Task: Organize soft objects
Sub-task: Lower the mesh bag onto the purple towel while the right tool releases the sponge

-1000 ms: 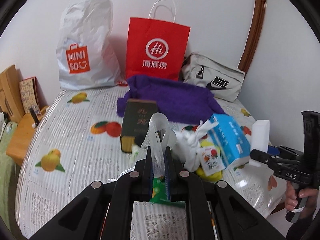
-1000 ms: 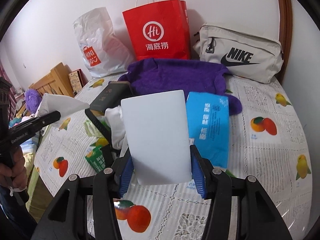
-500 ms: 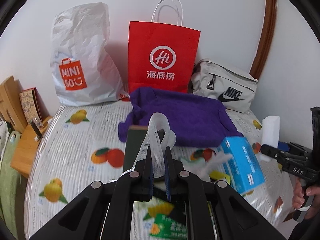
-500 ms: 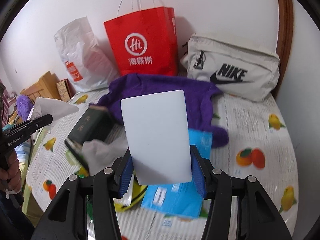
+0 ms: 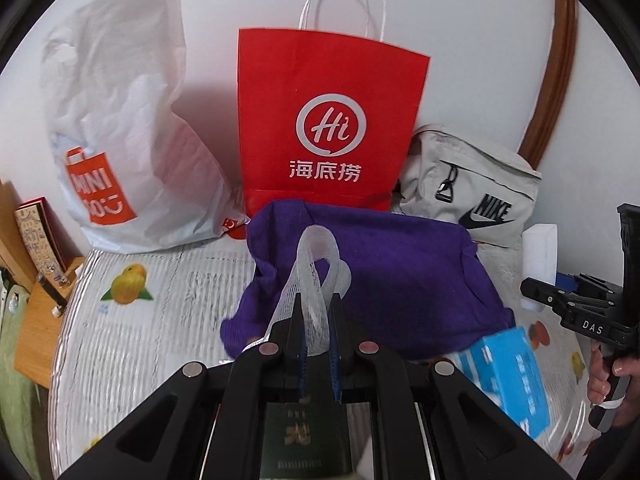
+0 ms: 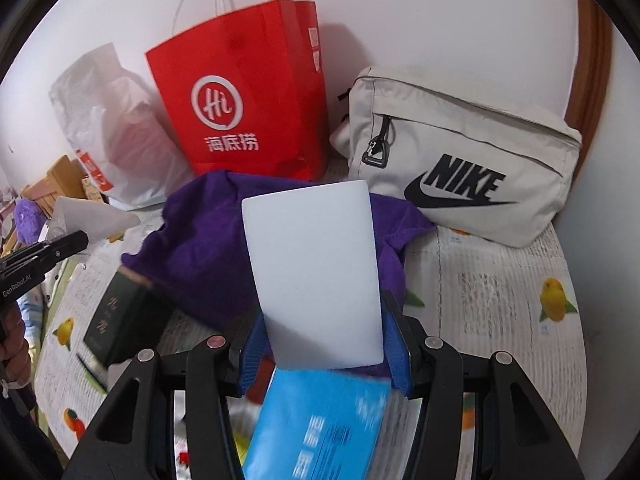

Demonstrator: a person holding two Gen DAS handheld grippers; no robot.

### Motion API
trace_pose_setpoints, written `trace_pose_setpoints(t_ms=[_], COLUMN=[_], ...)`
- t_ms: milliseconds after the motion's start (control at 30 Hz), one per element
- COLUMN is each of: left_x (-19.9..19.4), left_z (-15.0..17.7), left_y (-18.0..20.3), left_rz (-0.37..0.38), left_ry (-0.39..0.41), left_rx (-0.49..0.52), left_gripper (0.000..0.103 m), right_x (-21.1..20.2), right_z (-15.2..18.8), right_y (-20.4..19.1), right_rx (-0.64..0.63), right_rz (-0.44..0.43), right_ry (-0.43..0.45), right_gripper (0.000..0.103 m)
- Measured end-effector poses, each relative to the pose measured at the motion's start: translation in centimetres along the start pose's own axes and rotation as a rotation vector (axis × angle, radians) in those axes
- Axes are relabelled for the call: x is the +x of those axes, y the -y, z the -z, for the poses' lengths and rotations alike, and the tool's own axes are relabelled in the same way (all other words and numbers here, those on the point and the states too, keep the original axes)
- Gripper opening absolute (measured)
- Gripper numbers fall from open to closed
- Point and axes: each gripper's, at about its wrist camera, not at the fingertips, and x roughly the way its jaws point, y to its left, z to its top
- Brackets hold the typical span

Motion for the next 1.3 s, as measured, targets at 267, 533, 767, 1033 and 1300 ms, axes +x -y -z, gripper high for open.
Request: trace_pose_setpoints(t_ms=[267,533,767,1033,1300], left_x=[5.3,9.6,12.6,15.9,17.1], left_z=[-2.2,-4.4,-5.8,-7.0,-7.0], left_y=[-0.6,0.0,0.4,0.9,1.2], left_rz=[0.026,0.033,0.023,0.045,0.032], left_ry=[0.037,-0.007,-0.049,-0.103,-0.122], left_rx=[0.008,0.019,0.032,0.022,0.018], left_gripper=[0.009,0.009,0.009,0.009,0.041], right_x=[5.7,11.3,14.1,14.7,14.8], right_z=[-2.2,-3.8,-3.9,-4.0,-4.3], right_y=[1.0,2.5,3.4,3.4,3.2], right_rx=[0.003,0.029,0.045,0.028,0.028], right_rz=[0.021,0.043,0.023,0.025,0.013], right_ry=[-0.081,-0.173,-0.241,-0.251,-0.245], right_gripper=[0.052,0.052,0.052,0.053,0.071])
